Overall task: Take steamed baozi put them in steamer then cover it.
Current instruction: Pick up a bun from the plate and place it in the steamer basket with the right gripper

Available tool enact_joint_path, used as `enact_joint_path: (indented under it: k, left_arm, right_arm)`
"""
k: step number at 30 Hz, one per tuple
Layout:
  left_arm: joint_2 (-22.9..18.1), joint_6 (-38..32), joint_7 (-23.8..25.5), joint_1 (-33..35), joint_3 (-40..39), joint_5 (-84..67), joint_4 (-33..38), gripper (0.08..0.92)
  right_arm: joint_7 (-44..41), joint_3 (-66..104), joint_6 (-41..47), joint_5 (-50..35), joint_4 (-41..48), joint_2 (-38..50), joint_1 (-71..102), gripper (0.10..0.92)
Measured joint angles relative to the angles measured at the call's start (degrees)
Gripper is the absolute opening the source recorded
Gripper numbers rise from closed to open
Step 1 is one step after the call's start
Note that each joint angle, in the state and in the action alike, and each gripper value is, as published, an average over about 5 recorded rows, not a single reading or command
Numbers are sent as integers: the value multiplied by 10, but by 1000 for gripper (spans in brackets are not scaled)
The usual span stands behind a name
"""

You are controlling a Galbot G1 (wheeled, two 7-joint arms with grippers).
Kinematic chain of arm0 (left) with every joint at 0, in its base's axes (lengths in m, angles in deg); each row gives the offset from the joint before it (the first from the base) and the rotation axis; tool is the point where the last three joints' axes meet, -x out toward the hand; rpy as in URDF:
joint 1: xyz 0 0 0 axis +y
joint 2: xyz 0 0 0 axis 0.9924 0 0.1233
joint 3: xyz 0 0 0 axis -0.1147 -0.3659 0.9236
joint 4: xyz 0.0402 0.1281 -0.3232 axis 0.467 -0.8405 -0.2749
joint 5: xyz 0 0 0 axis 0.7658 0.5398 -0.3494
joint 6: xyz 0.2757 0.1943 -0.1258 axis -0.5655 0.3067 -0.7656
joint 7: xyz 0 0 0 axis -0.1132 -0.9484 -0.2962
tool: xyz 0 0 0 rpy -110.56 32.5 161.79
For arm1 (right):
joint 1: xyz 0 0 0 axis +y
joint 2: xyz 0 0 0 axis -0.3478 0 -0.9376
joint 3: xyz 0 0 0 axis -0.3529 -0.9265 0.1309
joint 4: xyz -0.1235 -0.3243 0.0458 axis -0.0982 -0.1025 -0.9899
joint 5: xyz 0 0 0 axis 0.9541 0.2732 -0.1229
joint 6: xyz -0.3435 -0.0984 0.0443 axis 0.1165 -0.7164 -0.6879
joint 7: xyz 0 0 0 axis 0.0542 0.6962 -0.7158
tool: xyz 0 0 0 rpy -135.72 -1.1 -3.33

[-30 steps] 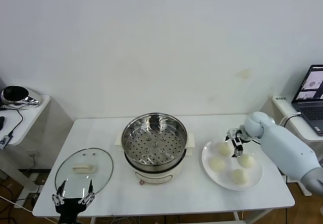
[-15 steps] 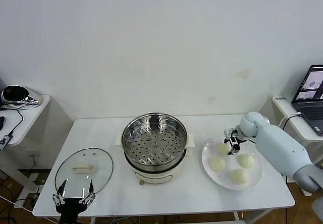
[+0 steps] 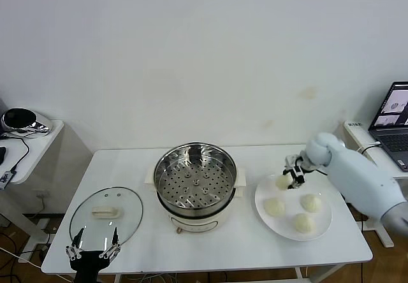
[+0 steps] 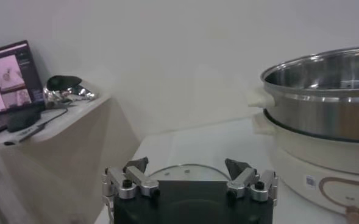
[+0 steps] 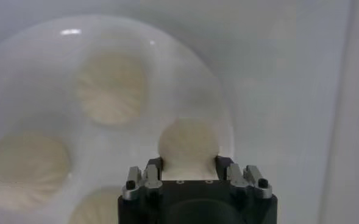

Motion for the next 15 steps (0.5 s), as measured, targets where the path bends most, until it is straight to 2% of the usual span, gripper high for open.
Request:
enact_joint_path:
  k: [8, 15]
  left_arm:
    - [7, -4, 5, 1, -5, -18, 0, 823]
    - [12, -6, 6, 0, -6, -24, 1, 823]
  right_arm:
    - [11, -90, 2, -107, -69, 6, -132, 552]
    - [36, -174, -19, -180, -90, -40, -217, 552]
